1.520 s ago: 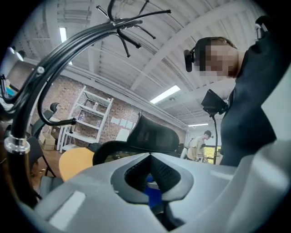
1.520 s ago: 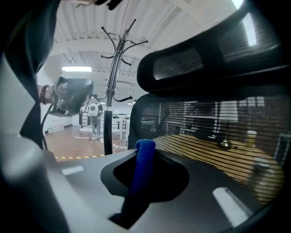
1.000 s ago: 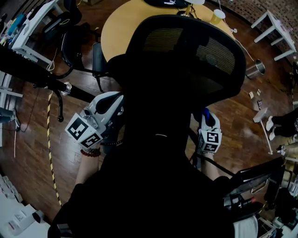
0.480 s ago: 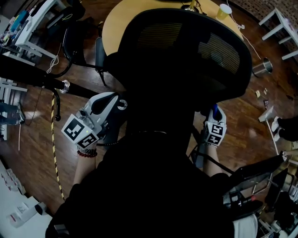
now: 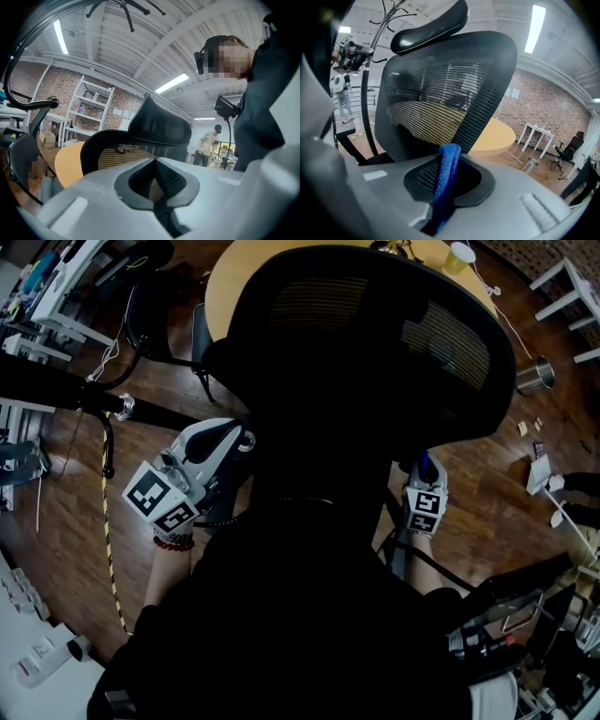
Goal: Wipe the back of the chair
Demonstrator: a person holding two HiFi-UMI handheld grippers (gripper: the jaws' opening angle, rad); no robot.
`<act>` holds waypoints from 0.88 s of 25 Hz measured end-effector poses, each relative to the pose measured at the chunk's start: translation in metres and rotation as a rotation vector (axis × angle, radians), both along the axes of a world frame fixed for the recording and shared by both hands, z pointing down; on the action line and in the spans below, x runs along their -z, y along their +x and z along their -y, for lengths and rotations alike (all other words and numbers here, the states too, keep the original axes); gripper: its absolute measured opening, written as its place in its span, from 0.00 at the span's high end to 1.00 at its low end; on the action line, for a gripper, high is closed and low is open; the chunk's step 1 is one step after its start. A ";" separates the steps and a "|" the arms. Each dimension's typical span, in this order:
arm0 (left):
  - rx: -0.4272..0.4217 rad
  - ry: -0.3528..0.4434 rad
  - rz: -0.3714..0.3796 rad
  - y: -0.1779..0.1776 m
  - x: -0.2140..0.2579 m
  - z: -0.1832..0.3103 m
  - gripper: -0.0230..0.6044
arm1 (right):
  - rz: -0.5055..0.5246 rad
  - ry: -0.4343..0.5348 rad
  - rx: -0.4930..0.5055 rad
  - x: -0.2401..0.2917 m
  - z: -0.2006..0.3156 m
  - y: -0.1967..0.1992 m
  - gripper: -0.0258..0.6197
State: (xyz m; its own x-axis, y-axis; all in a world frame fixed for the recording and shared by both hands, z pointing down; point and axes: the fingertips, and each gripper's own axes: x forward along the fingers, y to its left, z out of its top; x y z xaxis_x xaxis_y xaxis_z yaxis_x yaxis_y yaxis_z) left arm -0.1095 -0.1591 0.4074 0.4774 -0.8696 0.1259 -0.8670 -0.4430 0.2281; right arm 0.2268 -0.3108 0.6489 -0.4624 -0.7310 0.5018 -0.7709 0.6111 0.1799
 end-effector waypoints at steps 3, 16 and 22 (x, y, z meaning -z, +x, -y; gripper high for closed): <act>0.003 -0.008 -0.002 -0.003 -0.002 -0.001 0.95 | 0.004 0.018 -0.031 0.000 0.003 -0.002 0.90; -0.035 -0.012 -0.006 0.006 -0.002 0.004 0.95 | 0.033 0.025 0.068 0.002 -0.007 -0.060 0.90; -0.008 -0.017 -0.022 0.002 -0.005 -0.004 0.95 | 0.032 0.028 0.134 0.003 -0.012 -0.090 0.90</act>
